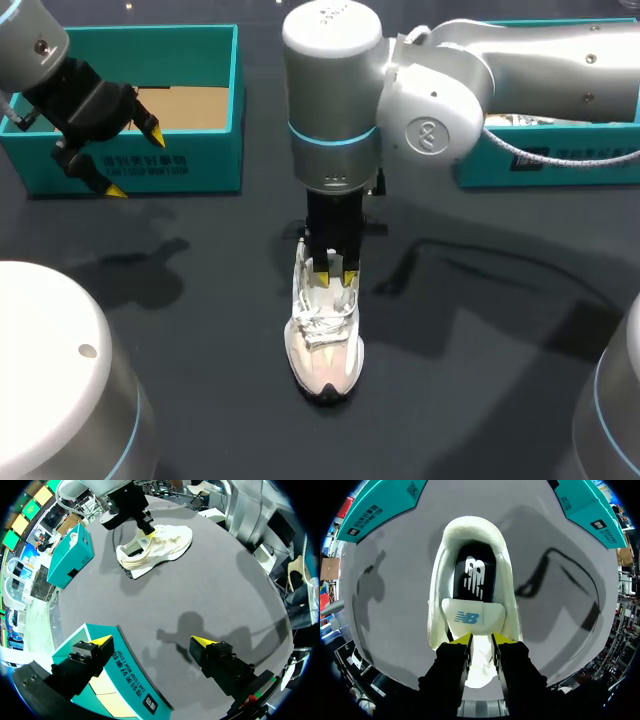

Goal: Take the shoe out of the shoebox, open the shoe tongue, remove and reinsert the insole, then place the shoe into the shoebox

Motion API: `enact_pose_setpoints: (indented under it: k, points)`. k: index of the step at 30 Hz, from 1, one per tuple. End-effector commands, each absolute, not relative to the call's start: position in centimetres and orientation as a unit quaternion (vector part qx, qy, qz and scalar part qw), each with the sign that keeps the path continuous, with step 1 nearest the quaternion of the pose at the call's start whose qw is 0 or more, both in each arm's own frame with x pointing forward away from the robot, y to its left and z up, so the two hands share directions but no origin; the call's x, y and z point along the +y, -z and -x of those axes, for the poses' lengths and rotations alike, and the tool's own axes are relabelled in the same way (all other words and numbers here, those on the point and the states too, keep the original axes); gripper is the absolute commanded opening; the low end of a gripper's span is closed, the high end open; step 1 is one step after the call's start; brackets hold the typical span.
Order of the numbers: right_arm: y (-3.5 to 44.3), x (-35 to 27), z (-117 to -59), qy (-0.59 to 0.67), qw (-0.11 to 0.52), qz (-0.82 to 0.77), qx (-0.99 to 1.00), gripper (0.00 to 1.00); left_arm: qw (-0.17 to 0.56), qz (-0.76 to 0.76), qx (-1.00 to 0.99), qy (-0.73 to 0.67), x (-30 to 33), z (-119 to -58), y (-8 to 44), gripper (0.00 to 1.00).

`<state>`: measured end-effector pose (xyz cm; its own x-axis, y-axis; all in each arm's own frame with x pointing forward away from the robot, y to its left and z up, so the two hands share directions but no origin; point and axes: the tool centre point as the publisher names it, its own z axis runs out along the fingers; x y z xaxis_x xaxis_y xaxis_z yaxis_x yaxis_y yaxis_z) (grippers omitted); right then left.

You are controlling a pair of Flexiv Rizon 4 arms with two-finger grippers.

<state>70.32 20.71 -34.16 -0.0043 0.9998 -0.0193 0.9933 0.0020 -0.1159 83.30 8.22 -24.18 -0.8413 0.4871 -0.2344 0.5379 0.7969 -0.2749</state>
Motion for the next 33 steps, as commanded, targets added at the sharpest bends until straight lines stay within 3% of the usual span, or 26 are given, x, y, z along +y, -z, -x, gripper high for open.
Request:
enact_pose_setpoints:
  k: [1,14,20,26,29,31,33]
  points:
    - [32.3,22.0,-69.3,-0.05,-0.001,0.703,-0.71,0.22,0.076,-0.271,0.945,0.166,8.2,-83.2,24.1,1.0]
    - [36.3,21.4,-71.7,-0.02,0.038,0.666,-0.745,0.2,0.076,-0.271,0.945,0.166,8.2,-83.2,24.1,1.0]
    - [33.1,21.6,-71.7,-0.016,0.017,0.647,-0.762,0.2,0.076,-0.271,0.945,0.166,8.2,-83.2,24.1,1.0]
    - [28.5,22.0,-72.0,0.028,-0.006,0.51,-0.859,0.35,0.076,-0.271,0.945,0.166,8.2,-83.2,24.1,1.0]
    - [27.1,22.0,-72.4,0.026,-0.01,0.413,-0.91,0.45,0.076,-0.271,0.945,0.166,8.2,-83.2,24.1,1.0]
    - [26.6,21.9,-72.8,0.024,-0.006,0.362,-0.932,0.58,0.076,-0.271,0.945,0.166,8.2,-83.2,24.1,1.0]
    - [26.2,21.8,-73.2,0.019,-0.002,0.324,-0.946,0.62,0.076,-0.271,0.945,0.166,8.2,-83.2,24.1,1.0]
